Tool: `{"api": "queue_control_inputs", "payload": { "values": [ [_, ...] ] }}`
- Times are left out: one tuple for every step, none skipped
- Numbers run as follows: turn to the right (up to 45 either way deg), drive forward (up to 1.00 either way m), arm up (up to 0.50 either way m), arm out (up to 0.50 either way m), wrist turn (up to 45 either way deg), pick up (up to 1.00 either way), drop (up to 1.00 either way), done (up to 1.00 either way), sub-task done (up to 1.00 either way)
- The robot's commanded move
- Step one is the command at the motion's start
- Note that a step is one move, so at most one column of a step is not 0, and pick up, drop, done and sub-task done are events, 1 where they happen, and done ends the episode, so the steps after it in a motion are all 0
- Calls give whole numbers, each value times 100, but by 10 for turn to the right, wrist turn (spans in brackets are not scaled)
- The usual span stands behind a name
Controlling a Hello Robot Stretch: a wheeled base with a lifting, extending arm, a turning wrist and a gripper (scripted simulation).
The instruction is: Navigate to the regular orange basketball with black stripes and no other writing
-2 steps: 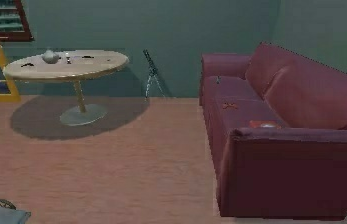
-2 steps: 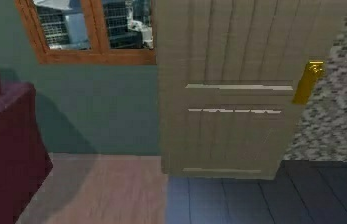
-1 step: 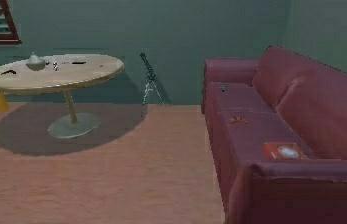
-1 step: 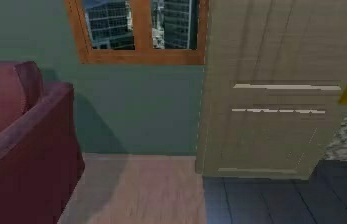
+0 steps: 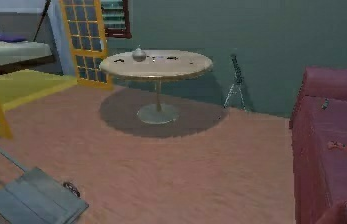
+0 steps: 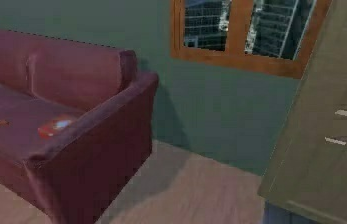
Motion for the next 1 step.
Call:
{"api": "queue_control_inputs", "payload": {
  "values": [
    [0,100,0,0,0,0,0,0,0]
  ]
}}
